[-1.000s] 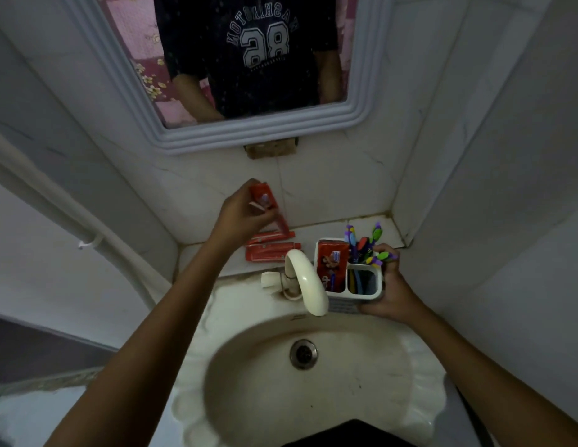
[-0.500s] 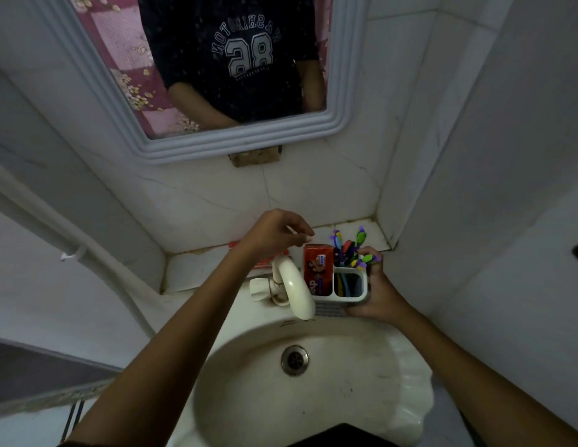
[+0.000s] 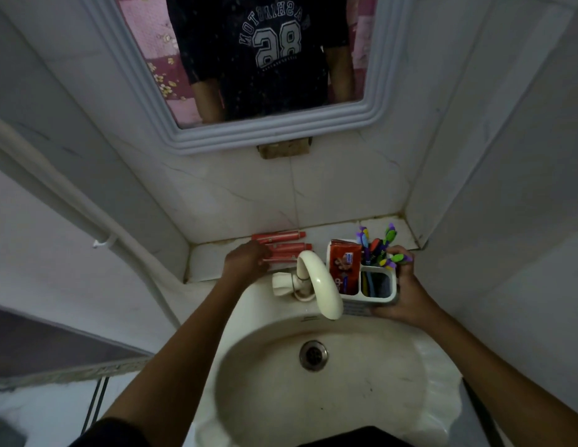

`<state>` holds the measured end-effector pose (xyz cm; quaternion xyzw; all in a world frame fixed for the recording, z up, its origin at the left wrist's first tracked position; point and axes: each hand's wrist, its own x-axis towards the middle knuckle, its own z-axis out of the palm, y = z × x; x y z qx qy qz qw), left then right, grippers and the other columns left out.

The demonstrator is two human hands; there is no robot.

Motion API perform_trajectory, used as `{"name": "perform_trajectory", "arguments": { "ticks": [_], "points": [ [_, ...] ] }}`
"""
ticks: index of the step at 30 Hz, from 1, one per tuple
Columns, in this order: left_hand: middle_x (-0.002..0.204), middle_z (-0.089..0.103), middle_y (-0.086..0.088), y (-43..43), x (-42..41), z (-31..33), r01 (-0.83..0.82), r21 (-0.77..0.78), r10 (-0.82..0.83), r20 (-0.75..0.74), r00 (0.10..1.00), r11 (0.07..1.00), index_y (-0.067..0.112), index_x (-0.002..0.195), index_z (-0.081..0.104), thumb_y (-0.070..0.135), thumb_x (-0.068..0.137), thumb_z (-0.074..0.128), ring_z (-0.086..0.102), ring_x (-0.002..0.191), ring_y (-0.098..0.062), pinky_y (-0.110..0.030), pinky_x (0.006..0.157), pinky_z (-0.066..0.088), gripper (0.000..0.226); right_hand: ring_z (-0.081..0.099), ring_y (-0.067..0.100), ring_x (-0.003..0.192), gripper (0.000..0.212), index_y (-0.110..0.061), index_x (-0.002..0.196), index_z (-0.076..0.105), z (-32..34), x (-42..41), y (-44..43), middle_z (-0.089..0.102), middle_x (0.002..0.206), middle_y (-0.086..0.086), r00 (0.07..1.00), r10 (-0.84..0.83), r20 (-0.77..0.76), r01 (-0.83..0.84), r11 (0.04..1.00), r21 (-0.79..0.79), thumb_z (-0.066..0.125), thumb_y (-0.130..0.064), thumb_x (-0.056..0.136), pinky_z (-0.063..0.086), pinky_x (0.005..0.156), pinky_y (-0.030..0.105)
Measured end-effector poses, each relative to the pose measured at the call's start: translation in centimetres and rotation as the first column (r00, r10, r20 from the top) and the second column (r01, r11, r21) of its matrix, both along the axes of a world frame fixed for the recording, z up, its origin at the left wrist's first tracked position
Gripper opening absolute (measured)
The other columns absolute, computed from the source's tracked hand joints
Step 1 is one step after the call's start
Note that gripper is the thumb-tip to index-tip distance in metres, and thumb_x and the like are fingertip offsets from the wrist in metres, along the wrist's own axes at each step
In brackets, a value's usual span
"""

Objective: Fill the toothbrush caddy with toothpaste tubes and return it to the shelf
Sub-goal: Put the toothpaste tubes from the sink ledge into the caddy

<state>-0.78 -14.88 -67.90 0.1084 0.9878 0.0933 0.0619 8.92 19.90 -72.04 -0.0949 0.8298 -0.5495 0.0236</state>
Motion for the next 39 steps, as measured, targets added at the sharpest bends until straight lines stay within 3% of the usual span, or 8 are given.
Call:
{"name": "perform_trajectory", "arguments": {
  "ticks": [10,15,18,21,23,26,33,39],
  "points": [
    [0.11,0.071,-0.002,2.5,-1.2,-0.7,0.162,-0.266,-0.166,0.01,0.986,0.95,0.02,0.114,0.065,0.053,0.087,0.057,0.066,0.101,-0.023,-0.033,0.08,0.049,0.042,0.051,0.009,0.131,0.123,-0.027,0.137,0.01,0.2,-0.1,-0.3,0.042,0.144,-0.028,0.993,0.027,-0.116,-0.022,0.999,0.049,0.092,0.009,0.053,0.046,0.106,0.044],
    [0.108,0.069,-0.009,0.6,-1.7,2.0,0.168,-0.27,-0.143,0.11,0.984,0.948,0.014,0.102,0.066,0.033,0.081,0.068,0.064,0.1,-0.028,-0.033,0.079,0.05,0.028,0.051,0.004,0.129,0.124,-0.02,0.136,0.009,0.1,-0.3,-0.3,0.042,0.141,-0.03,0.988,0.012,-0.153,0.0,0.997,0.083,0.092,0.017,0.051,0.046,0.104,0.03],
    [0.104,0.07,-0.009,-1.6,-1.8,4.4,0.1,-0.105,-0.084,0.148,0.985,0.989,0.014,0.098,0.066,0.029,0.076,0.074,0.064,0.092,-0.026,-0.03,0.074,0.047,0.028,0.053,0.012,0.129,0.123,-0.022,0.139,0.009,0.2,-0.3,-0.2,0.044,0.141,-0.023,0.988,0.004,-0.155,0.009,0.996,0.085,0.092,0.014,0.056,0.047,0.103,0.03],
    [0.1,0.07,-0.01,-1.3,-1.0,7.5,-0.022,0.247,-0.017,0.153,0.988,0.969,0.012,0.097,0.065,0.016,0.076,0.078,0.066,0.084,-0.026,-0.032,0.071,0.052,0.025,0.053,0.012,0.129,0.12,-0.035,0.139,0.009,0.8,0.0,-0.3,0.044,0.14,-0.024,0.991,0.014,-0.131,-0.006,0.998,0.067,0.091,0.0,0.058,0.046,0.102,0.026],
    [0.101,0.067,-0.015,0.3,-0.1,10.1,-0.084,0.551,-0.039,0.208,0.977,0.83,0.008,0.099,0.063,0.005,0.078,0.075,0.069,0.088,-0.033,-0.042,0.077,0.06,0.024,0.052,0.005,0.128,0.116,-0.025,0.14,0.008,1.0,0.1,-0.4,0.043,0.138,-0.029,0.995,0.019,-0.101,-0.012,0.998,0.063,0.09,-0.013,0.058,0.045,0.101,0.02],
    [0.105,0.066,-0.01,4.1,1.5,13.5,-0.115,0.789,-0.193,0.284,0.939,0.603,0.009,0.109,0.063,0.008,0.087,0.067,0.071,0.092,-0.025,-0.031,0.078,0.06,0.022,0.052,0.001,0.126,0.115,-0.007,0.138,0.007,1.2,0.1,-0.5,0.043,0.137,-0.031,0.996,0.028,-0.088,-0.024,0.999,0.046,0.088,-0.019,0.058,0.044,0.1,0.018],
    [0.106,0.072,0.001,10.4,2.8,15.8,-0.075,0.858,-0.207,0.207,0.956,0.508,0.015,0.112,0.068,0.017,0.09,0.065,0.068,0.094,-0.007,-0.03,0.086,0.054,0.023,0.046,-0.009,0.128,0.109,-0.011,0.136,0.006,1.7,0.4,-1.1,0.038,0.138,-0.038,0.993,0.02,-0.113,-0.02,1.0,0.002,0.083,-0.017,0.058,0.04,0.101,0.011],
    [0.108,0.072,-0.008,11.2,3.0,17.2,0.073,0.761,-0.217,0.091,0.972,0.645,0.017,0.109,0.069,0.024,0.088,0.067,0.068,0.099,-0.025,-0.046,0.089,0.057,0.023,0.051,0.012,0.129,0.113,-0.026,0.138,0.008,1.0,0.0,-0.4,0.044,0.138,-0.029,0.997,-0.007,-0.08,0.011,0.999,0.053,0.088,-0.02,0.058,0.045,0.104,0.029]
  ]
}}
